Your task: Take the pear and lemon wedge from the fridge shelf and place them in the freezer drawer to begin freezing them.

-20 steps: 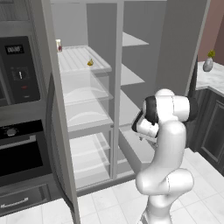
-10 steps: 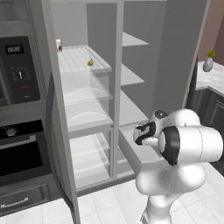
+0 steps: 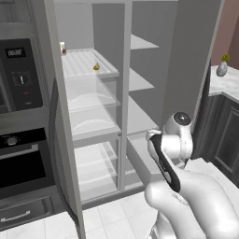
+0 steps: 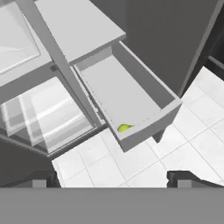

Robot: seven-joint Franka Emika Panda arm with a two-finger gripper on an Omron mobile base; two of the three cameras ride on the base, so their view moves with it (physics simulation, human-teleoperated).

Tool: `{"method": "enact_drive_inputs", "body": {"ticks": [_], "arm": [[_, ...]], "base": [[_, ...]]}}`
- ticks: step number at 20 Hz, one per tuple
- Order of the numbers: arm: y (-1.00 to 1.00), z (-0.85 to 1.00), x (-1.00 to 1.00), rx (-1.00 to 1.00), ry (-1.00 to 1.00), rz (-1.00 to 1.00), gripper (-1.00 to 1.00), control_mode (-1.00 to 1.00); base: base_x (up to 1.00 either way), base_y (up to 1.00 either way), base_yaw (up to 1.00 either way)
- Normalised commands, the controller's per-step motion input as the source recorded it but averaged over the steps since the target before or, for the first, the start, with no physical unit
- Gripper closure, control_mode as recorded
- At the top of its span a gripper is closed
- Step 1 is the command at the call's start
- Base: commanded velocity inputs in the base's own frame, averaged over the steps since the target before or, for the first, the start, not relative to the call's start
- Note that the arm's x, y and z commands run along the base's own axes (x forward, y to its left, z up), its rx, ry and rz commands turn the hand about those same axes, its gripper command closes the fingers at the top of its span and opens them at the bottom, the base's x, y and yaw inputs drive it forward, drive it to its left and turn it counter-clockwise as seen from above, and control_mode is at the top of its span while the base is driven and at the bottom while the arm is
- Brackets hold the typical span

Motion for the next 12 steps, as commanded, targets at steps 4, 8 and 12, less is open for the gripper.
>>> {"method": "enact_drive_inputs", "body": {"ticks": [4,8,12], "arm": [[0.0,0.07,-0.67,0.0,0.0,0.0,-1.0,-1.0],[0.0,-0.25,-0.39,0.0,0.01,0.0,-1.0,-1.0],[0.12,-0.25,-0.09,0.0,0.08,0.0,-1.0,-1.0]], "base": [[0.0,0.0,0.0],[0.0,0.0,0.0],[0.0,0.0,0.0]]}}
